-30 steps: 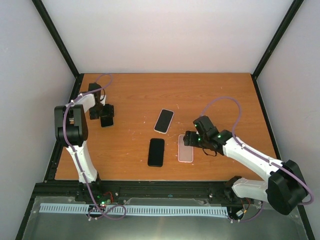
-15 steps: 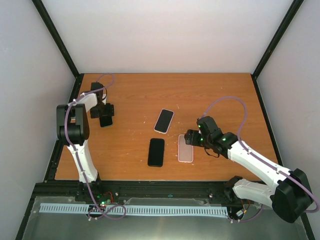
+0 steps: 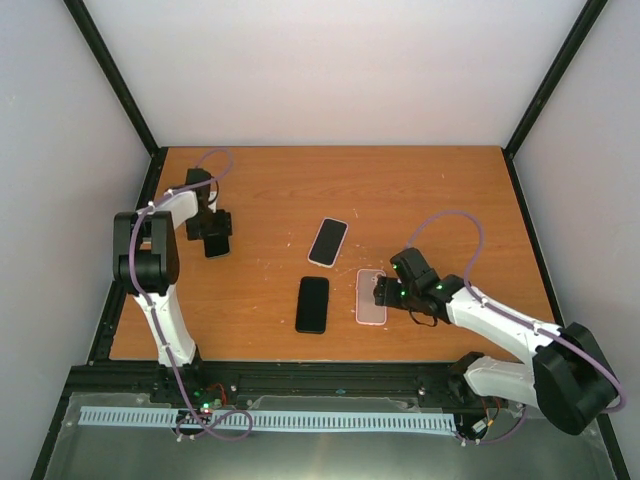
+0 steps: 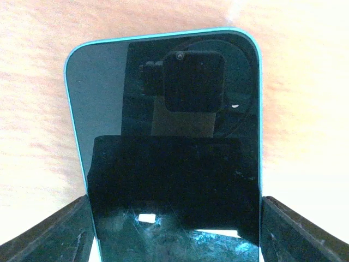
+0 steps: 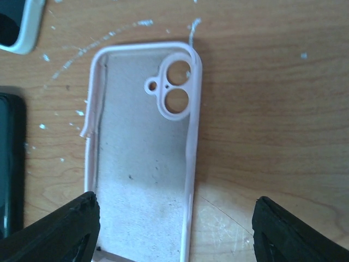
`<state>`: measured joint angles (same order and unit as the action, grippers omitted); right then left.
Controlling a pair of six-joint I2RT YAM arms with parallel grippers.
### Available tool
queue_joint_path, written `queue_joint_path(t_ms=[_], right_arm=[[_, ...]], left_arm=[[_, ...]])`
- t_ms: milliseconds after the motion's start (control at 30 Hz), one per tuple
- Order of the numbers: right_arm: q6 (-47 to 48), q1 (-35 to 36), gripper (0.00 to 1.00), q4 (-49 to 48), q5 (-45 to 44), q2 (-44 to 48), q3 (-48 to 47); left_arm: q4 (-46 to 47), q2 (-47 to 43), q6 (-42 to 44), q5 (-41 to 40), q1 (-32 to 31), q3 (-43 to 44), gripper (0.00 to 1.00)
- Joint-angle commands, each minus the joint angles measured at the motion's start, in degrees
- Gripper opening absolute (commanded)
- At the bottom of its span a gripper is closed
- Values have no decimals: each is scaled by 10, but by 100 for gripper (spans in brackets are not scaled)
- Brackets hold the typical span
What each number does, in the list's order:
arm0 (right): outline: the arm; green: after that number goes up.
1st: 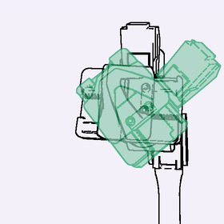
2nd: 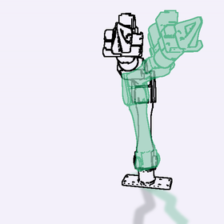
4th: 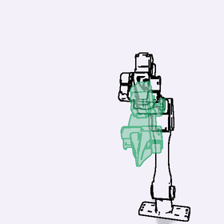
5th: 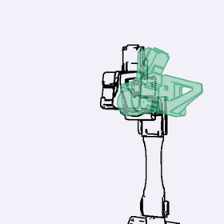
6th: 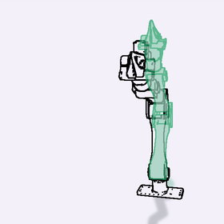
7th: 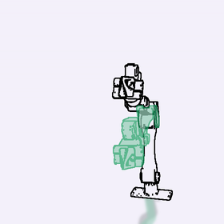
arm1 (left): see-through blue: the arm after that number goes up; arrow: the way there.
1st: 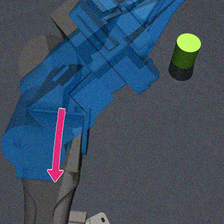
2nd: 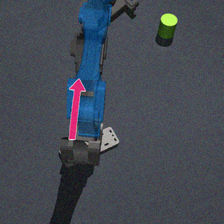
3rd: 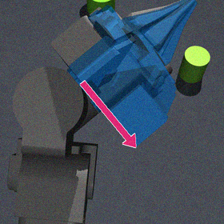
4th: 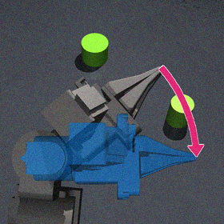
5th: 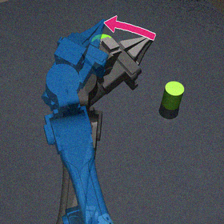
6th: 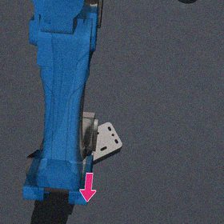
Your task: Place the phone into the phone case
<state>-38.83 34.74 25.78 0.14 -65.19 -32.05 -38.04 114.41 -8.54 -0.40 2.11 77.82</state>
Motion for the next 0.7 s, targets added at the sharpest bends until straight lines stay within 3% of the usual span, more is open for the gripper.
queue_joint_path(t_ms=[0, 167, 667], right_arm=[[-28, -2, 74, -36, 8, -17, 20], [-62, -1, 69, -98, 63, -47, 52], [-85, 12, 58, -184, 130, -111, 34]], left_arm=[[-13, -45, -11, 27, -17, -20, 65], [-24, -93, -9, 45, -18, -31, 65], [1, -219, -10, 204, -41, -97, 61]])
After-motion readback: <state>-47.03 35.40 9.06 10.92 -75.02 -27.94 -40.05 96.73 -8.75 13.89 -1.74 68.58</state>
